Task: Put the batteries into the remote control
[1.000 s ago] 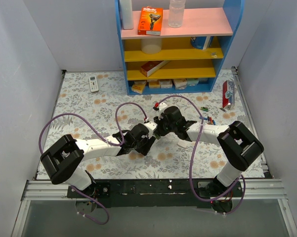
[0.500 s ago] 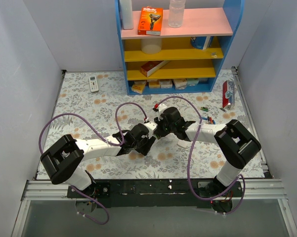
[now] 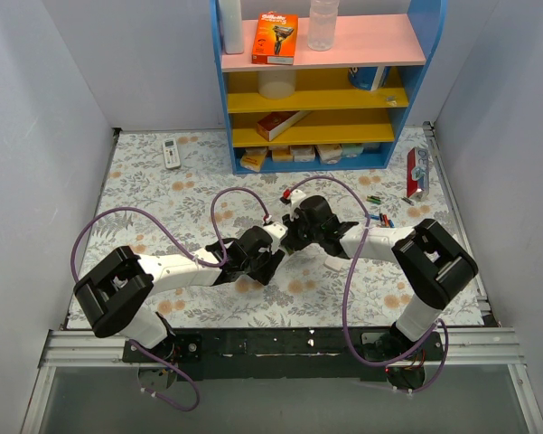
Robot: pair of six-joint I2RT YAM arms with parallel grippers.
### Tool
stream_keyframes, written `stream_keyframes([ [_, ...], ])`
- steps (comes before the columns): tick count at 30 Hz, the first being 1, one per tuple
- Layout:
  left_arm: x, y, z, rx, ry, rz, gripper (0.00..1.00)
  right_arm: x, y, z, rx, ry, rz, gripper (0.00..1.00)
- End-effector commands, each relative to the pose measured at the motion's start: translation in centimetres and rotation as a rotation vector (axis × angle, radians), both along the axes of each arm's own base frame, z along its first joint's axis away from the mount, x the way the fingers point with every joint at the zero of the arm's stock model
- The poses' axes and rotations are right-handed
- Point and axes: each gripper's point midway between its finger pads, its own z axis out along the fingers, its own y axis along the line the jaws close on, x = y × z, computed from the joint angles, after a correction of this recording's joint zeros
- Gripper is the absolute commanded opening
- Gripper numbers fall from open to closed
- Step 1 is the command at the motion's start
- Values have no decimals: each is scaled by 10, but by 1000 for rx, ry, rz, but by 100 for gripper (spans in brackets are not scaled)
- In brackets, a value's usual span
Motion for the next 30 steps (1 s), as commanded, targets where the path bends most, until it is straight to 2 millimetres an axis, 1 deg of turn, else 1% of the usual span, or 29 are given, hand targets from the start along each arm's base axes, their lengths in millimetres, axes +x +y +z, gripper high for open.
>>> stream_keyframes([
  [1, 1, -10, 11, -42, -23, -24, 39, -1, 9, 20, 82, -35, 25, 1],
  [6, 2, -9, 12, -42, -26, -20, 39, -4, 12, 24, 111, -36, 37, 1],
  [14, 3, -9, 13, -48, -30, -8, 38, -14, 10, 16, 113, -12, 60, 1],
  [18, 4, -9, 12, -45, -30, 2, 37, -21, 4, 7, 87, 14, 66, 1],
  [20, 5, -8, 12, -42, -29, 12, 36, -22, 1, 6, 77, 19, 65, 1],
  [24, 6, -4, 10, -26, -30, 33, 35, -26, -10, -5, 19, 41, 46, 1],
  [30, 10, -1, 9, -8, -32, 63, 34, -37, -19, -15, -19, 81, 54, 1],
])
